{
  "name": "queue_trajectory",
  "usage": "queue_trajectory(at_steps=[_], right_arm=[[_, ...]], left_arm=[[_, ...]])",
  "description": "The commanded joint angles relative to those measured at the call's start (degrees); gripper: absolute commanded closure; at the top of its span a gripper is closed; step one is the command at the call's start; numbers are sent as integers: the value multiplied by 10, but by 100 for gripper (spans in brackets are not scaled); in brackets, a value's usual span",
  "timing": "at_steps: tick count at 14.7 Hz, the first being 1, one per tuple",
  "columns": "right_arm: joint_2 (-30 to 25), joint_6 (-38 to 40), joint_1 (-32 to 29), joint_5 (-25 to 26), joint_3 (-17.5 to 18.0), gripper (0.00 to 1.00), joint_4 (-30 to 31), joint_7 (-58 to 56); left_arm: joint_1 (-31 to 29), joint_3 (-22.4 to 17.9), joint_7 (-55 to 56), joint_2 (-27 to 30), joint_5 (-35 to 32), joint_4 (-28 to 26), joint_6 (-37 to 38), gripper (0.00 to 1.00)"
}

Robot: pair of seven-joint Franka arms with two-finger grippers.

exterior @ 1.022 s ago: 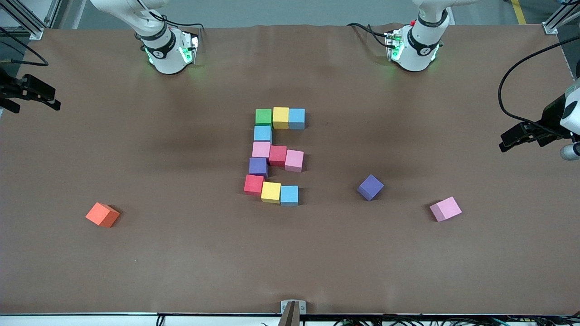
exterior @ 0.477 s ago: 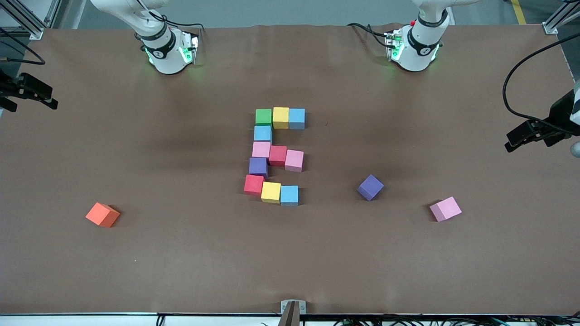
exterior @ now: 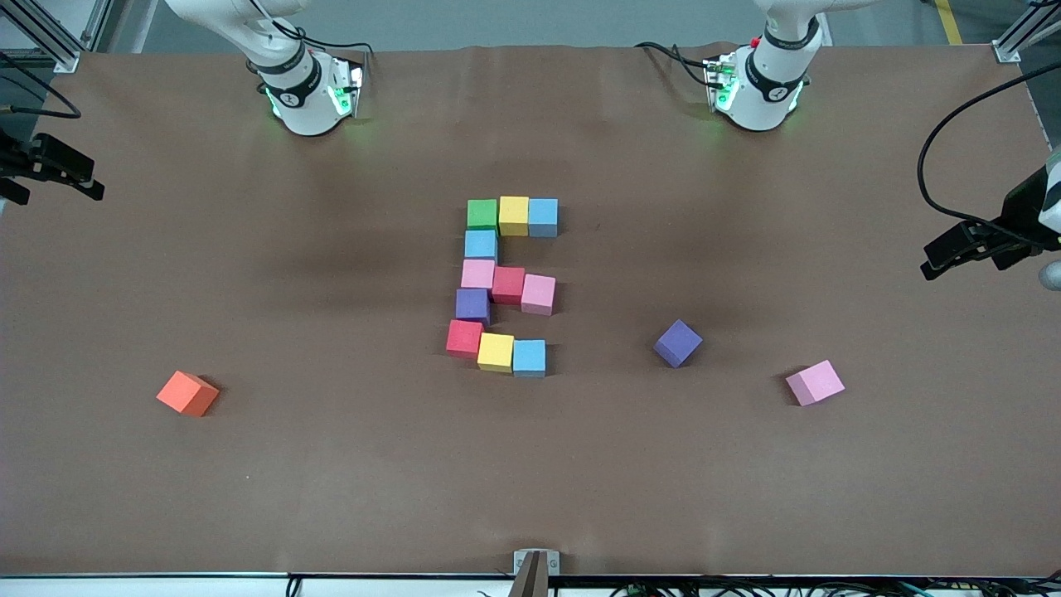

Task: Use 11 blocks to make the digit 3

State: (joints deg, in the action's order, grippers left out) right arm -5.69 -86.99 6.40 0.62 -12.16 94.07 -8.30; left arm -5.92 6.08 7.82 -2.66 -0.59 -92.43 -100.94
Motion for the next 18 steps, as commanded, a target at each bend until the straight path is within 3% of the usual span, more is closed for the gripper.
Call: queue_trajectory(at_steps=[1,18], right_arm=[[-11,7,-9,7,5,0,1,0],[-9,16,-3,7,10,0,2,-41]], left_arm=[[-1,0,-10,-3,5,4,4,0],[2,2,-3,-3,9,8,3,0]])
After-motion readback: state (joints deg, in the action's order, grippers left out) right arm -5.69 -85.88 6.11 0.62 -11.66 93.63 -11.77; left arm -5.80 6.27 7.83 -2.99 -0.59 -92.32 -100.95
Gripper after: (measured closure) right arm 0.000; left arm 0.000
